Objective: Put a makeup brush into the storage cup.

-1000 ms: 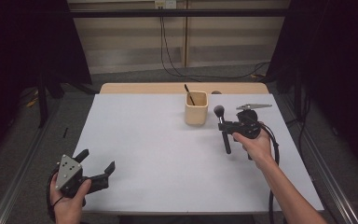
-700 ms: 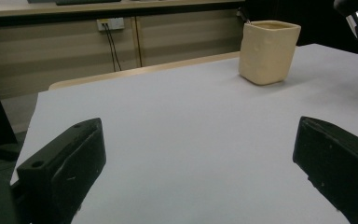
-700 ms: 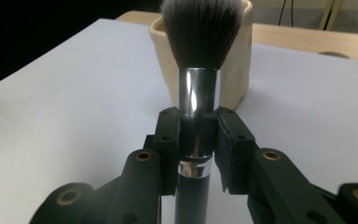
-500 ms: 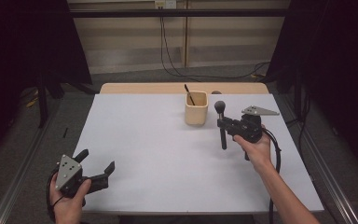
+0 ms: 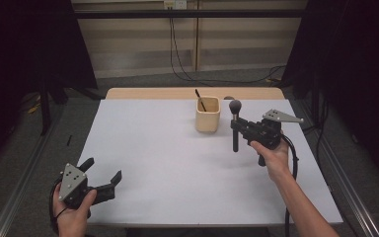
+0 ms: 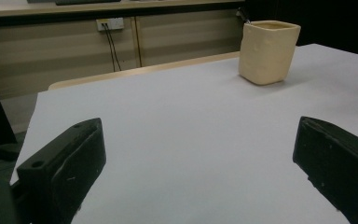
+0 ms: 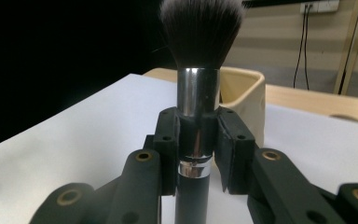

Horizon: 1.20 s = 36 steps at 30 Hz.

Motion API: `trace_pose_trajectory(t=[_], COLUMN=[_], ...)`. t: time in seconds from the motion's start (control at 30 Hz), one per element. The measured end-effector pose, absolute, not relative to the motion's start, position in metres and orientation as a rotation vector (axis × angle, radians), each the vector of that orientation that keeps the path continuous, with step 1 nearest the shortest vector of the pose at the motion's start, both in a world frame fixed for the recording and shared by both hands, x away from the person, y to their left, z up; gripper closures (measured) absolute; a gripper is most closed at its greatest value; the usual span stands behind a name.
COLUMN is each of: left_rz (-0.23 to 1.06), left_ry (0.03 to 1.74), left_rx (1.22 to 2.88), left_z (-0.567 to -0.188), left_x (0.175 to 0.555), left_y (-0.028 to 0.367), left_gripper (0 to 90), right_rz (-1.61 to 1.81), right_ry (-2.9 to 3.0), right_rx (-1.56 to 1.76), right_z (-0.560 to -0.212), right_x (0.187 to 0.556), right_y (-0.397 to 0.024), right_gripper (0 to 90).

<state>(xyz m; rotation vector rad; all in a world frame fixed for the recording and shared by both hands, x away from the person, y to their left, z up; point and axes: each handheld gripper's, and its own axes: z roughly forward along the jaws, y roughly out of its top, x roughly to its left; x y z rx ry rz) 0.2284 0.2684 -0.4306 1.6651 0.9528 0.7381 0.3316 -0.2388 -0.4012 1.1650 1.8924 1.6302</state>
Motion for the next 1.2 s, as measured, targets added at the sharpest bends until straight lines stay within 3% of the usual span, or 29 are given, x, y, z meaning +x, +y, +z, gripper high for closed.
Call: trace_pose_trajectory(t=[1.2], left_rz=[0.73], left_ry=[0.947], left_rx=[1.674], left_z=[-0.431], left_x=[0.229], left_y=[0.268], left_gripper=[2.6], right_rz=[1.624], right_ry=[1.834], right_rx=[1.064], right_z=[-0.358], right_x=[0.372], right_y=[-0.214], right_gripper=[72.1])
